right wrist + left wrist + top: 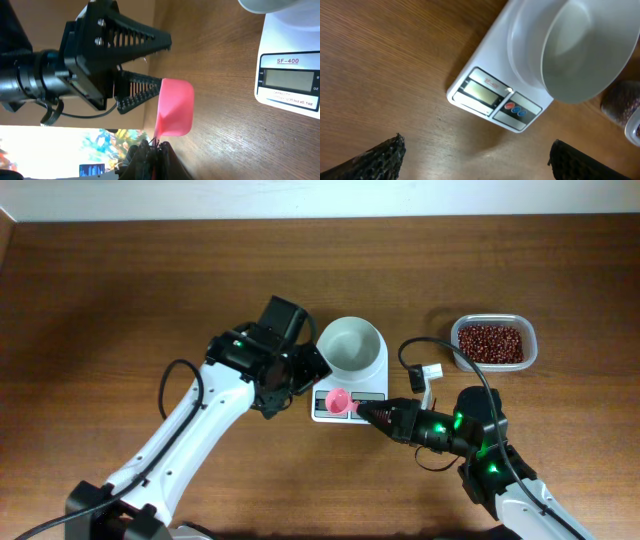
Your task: Scoop and weigh 50g on scale
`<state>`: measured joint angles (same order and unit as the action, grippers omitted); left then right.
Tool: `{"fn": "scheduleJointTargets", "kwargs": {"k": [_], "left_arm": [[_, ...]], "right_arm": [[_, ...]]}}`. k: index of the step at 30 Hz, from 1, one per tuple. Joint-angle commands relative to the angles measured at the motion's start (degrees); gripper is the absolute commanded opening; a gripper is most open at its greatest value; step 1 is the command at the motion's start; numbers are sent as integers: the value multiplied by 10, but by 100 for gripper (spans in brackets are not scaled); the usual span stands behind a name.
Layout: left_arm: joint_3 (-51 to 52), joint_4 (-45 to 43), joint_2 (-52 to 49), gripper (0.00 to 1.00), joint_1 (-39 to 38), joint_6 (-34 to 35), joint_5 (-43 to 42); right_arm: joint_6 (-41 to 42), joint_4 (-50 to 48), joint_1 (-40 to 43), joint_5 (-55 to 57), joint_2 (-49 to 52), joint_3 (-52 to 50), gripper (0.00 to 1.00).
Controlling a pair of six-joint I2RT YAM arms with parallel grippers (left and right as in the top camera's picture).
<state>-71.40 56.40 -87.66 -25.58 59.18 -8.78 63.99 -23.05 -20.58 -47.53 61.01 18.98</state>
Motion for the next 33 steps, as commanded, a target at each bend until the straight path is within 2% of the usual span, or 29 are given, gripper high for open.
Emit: {"fn": "scheduleJointTargets", "kwargs": {"k": [1,9,14,19,24,29,33], "left_arm": [[1,3,14,98,22,-10,9],[-3,2,106,99,36,-36,50],[-3,3,145,99,36,-40,87],[-3,2,150,99,36,-40,101],[-3,2,150,99,36,-40,101],[-3,2,150,99,36,-40,100],[-3,2,150,99,36,-40,101]], "right_arm": [[-23,-3,-3,-7,0,10,4],[-23,-4,-2,0,0,10,4],[-22,-7,61,-23,0,10,4],[1,-116,116,-122,0,10,4],[68,-245,121,-144,0,10,4],[97,-283,131,-141,0,10,4],[128,-296,182,-177,0,10,4]]}}
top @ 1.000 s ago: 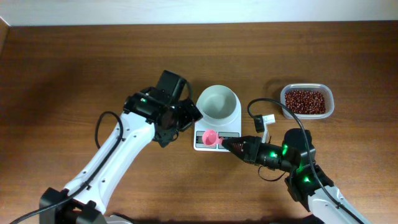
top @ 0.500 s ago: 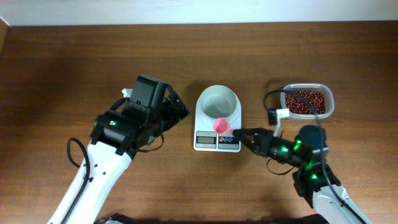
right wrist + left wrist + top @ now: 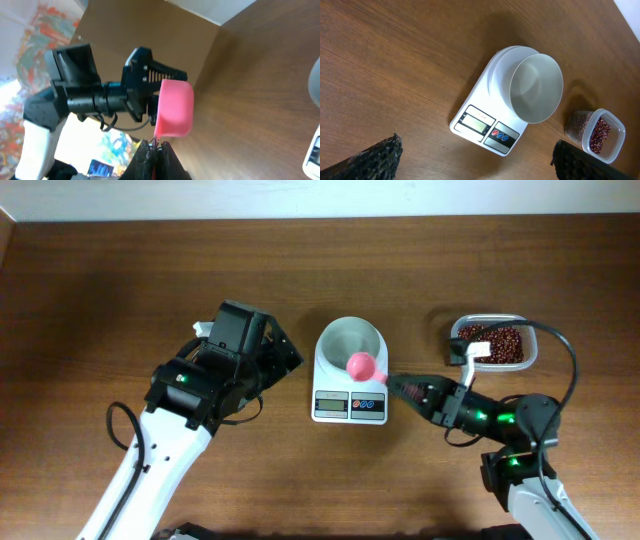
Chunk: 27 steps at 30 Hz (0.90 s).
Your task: Scoop and weigh 50g on scale
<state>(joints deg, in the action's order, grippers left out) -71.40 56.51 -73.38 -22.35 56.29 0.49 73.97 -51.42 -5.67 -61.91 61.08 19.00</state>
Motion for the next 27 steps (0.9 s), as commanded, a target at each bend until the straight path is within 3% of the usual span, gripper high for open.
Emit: {"fn": "scheduleJointTargets", "kwargs": {"k": [1,5,10,13,17,21,27], "left_arm": [[-3,1,7,99,4,-11,8],[-3,1,7,99,4,-11,8],[-3,1,7,99,4,-11,8],[-3,1,7,99,4,-11,8],[-3,2,7,99,4,-11,8],[-3,2,7,99,4,-11,4],[-3,2,7,100,4,-11,-7]], "right_arm": [[44,-17,45,-46,-1,9,4],[124,-89,96,-94,-7,9,4],[161,-127,103,-108,-20,9,4],[158,-127,103,-112,-21,9,4],[78,-127,111,-113,-21,9,4],[39,-127,165,-128,-21,9,4],[89,-127,239,-151,-21,9,4]]}}
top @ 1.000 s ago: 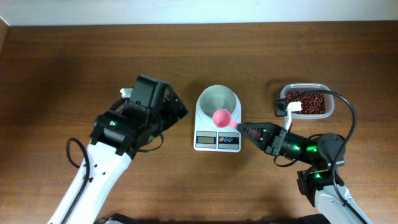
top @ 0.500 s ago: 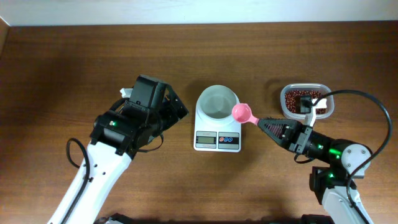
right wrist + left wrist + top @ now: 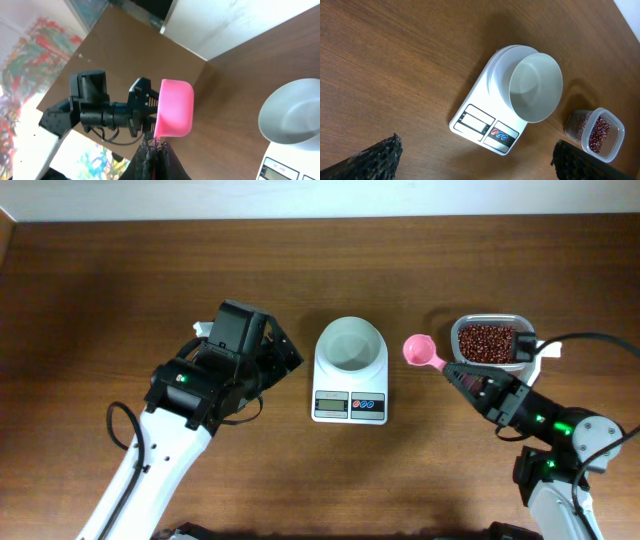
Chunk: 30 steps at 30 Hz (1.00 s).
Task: Scoop and weigh 50g on scale
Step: 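Carry the pink scoop with the right gripper over the bean tub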
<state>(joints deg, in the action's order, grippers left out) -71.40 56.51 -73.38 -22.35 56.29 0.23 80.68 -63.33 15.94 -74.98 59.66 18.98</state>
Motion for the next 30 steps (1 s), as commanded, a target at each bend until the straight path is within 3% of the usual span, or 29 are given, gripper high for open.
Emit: {"fn": "scheduleJointTargets", "kwargs": {"k": [1,9,12,14,18,27,30], "left_arm": [[-3,2,7,99,4,-11,-4],[-3,2,7,99,4,-11,-4],[-3,2,7,99,4,-11,-3],[-3,2,7,99,4,-11,-3],[-3,2,7,99,4,-11,-2],[-3,1,-6,99,4,-11,2],[-3,1,-10,99,4,-11,2]], "right_arm": [[69,-7,33,-25,-7,10,4],[203,-19,41,-56,-7,10,4],[299,-122,41,-85,-9,10,4],[388,-241,43,-88,-10,10,4],[388,-204,49,-137,-40,11,4],[384,-128,49,-137,-149,11,4],[312,-151,49,-128,-149,11,4]]}}
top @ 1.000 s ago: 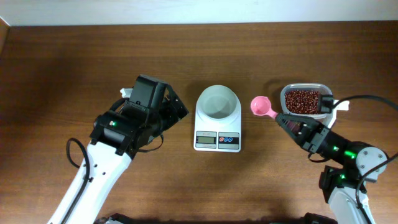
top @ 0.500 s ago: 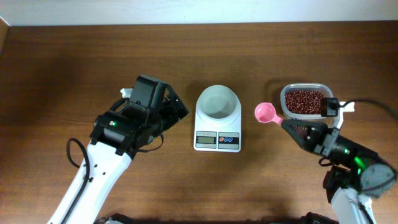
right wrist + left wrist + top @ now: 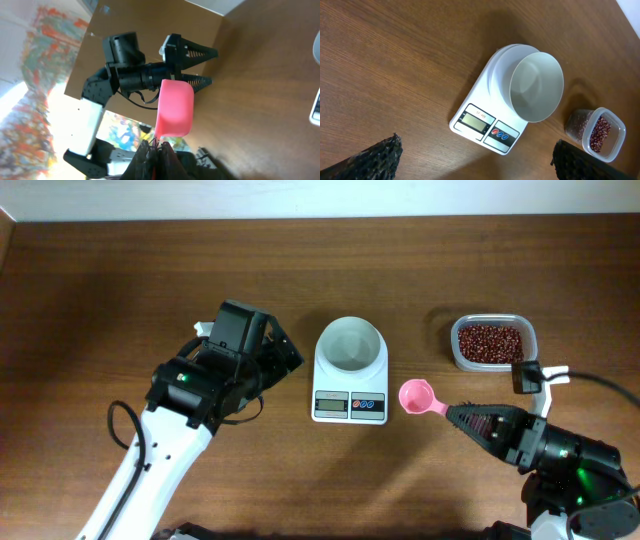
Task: Scoop and weigh 50g on scale
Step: 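Carry the pink scoop with the right gripper over the bean tub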
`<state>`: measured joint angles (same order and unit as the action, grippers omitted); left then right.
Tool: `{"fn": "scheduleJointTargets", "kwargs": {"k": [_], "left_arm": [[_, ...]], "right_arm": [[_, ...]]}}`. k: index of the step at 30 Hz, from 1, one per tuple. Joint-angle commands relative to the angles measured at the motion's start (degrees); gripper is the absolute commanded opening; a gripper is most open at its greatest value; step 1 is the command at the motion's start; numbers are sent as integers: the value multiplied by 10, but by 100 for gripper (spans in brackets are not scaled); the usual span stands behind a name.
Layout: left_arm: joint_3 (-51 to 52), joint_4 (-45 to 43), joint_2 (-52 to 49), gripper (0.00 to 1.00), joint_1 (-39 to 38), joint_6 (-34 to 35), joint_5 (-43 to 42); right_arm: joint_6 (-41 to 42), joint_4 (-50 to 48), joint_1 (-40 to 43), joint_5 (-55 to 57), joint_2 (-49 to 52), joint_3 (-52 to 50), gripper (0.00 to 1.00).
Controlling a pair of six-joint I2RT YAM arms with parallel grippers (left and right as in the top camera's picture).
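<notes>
A white scale carries an empty white bowl. To its right, my right gripper is shut on the handle of a pink scoop, whose cup looks empty and hovers beside the scale's front right. A clear tub of red beans stands further back on the right. My left gripper is open to the left of the scale, holding nothing. The left wrist view shows the scale, bowl and bean tub. The right wrist view shows the scoop.
The brown wooden table runs back to a pale wall strip. A cable and a white tag trail from the right arm near the bean tub. My left arm appears beyond the scoop in the right wrist view.
The scoop was between the bowl and the bean tub; now it is nearer the table's front, beside the scale's buttons. The right arm has drawn back. The left arm has not moved.
At first the scoop was over the scale's front left, with the open left gripper close beside the scale. Then the left arm stood back to the left and the scoop was over the bowl. After that it was near the bean tub, now right of the scale.
</notes>
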<state>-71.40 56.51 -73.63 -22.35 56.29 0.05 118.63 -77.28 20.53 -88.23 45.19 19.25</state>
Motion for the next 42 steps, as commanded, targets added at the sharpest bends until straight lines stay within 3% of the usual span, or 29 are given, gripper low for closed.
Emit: {"fn": "scheduleJointTargets", "kwargs": {"k": [1,3,7,19,38,42], "left_arm": [[-3,1,-8,99,4,-11,4],[-3,1,-8,99,4,-11,4],[-3,1,-8,99,4,-11,4],[-3,2,-8,99,4,-11,4],[-3,2,-8,99,4,-11,4],[-3,2,-8,99,4,-11,4]], "right_arm": [[-115,-11,3,13,-4,8,4],[-188,-11,4,30,-1,8,4],[-225,-5,46,28,29,8,4],[-194,-8,167,-6,61,8,4],[-221,-7,170,25,61,8,4],[-257,0,126,49,77,8,4]]}}
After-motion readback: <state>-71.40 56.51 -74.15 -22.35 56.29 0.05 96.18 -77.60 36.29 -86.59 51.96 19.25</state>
